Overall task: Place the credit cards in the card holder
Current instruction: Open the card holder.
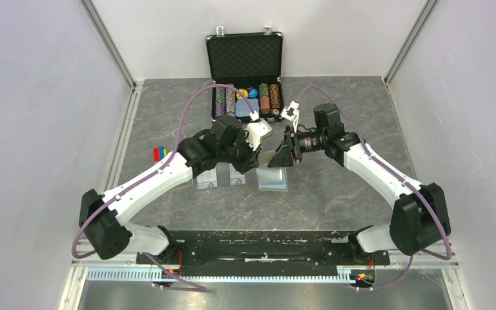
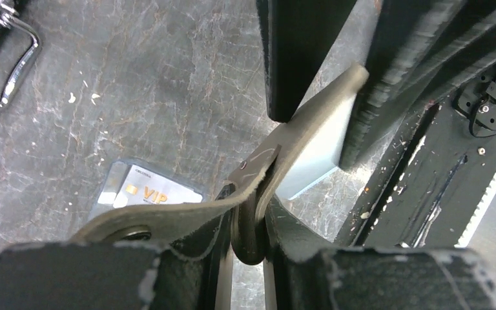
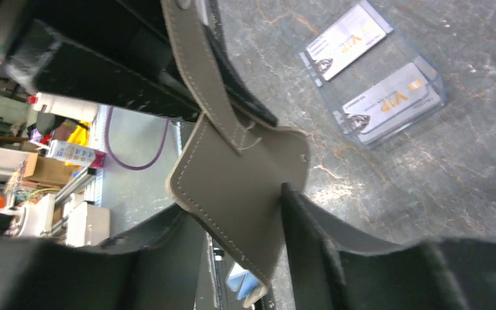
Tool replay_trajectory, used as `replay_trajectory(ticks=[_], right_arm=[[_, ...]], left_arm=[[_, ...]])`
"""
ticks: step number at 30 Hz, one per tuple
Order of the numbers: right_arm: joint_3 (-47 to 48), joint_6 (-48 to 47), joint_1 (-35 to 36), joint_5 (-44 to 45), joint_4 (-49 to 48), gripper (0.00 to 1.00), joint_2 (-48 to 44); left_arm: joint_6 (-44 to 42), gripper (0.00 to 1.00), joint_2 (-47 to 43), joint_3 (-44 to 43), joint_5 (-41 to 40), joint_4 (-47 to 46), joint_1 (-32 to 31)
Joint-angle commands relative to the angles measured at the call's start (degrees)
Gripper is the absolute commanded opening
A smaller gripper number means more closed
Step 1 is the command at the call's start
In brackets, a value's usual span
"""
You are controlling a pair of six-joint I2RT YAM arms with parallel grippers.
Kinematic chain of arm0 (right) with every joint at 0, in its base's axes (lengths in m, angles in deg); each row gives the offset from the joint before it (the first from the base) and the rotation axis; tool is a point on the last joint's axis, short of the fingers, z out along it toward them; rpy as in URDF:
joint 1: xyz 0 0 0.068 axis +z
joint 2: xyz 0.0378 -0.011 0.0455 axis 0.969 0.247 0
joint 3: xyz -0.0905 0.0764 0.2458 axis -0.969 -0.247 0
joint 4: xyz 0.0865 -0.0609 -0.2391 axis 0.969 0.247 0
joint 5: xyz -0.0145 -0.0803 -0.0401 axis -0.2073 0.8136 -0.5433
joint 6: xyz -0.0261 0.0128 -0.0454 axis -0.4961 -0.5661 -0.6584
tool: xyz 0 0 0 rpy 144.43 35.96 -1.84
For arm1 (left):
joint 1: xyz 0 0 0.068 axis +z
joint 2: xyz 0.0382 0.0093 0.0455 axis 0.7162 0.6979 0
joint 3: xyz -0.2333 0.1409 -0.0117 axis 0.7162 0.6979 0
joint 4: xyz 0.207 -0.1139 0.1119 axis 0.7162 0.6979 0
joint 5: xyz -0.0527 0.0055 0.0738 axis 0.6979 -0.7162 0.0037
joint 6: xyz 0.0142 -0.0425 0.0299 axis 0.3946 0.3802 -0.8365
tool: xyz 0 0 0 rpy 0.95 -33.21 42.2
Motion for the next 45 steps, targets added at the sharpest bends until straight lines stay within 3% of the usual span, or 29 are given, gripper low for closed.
replay_trajectory(ticks=[1, 2, 4, 7, 11, 15, 18, 21, 24, 27, 33, 36, 42, 45], right_arm=[[2.2, -0.8, 0.4, 7.1, -1.4, 0.34, 1.7], [2.3, -0.5, 0.4, 7.4, -1.8, 0.23, 1.9], [2.9, 0.5, 0.4, 8.7, -2.2, 0.00, 2.5], [2.8, 1.9, -0.5, 9.5, -3.3, 0.00, 2.6], [-1.7, 8.1, -4.5, 7.6, -11.7, 0.00, -0.1], [-9.5, 21.2, -9.1, 3.1, -30.5, 0.00, -3.9], [-16.0, 35.7, -11.2, 0.4, -50.3, 0.00, -4.7], [-21.5, 52.7, -12.8, 0.0, -74.0, 0.00, -3.7], [-24.4, 66.2, -13.6, 0.5, -92.2, 0.00, -0.6], [-24.9, 74.0, -13.9, 0.9, -102.8, 0.00, 2.2], [-24.6, 73.9, -14.0, 0.7, -102.0, 0.00, 3.1], [-24.6, 67.3, -14.2, 1.4, -92.5, 0.00, 1.5], [-22.3, 47.4, -14.2, 3.9, -63.8, 0.00, -3.2], [-22.4, 45.3, -14.3, 3.5, -61.5, 0.00, -3.9]], left_arm=[[3.6, 0.10, -0.3, -2.7, 2.4, -1.0, 0.4], [4.0, 0.21, -0.3, -2.7, 2.5, -0.9, 0.4], [4.7, 0.60, -0.2, -2.8, 1.5, -0.9, 0.7], [9.1, 0.99, -0.4, -3.0, -2.4, -0.6, 1.5], [18.5, 1.00, -0.2, -3.6, -4.5, -0.2, 5.2], [26.1, 1.00, -0.1, -2.9, 2.8, -1.1, 10.8], [29.9, 1.00, 0.2, -0.3, 13.2, -5.7, 14.3], [33.0, 1.00, 0.8, 1.5, 18.0, -9.3, 15.1], [35.7, 0.91, 1.9, 2.7, 21.4, -11.8, 15.1], [38.1, 0.81, 2.9, 4.4, 24.0, -15.0, 15.1], [39.2, 0.72, 3.1, 5.0, 24.8, -16.3, 15.0], [38.3, 0.74, 2.0, 4.8, 22.1, -15.2, 15.0], [39.1, 0.75, -0.8, 4.8, 14.4, -11.3, 15.0], [41.9, 0.76, -2.1, 6.2, 14.8, -14.2, 15.0]])
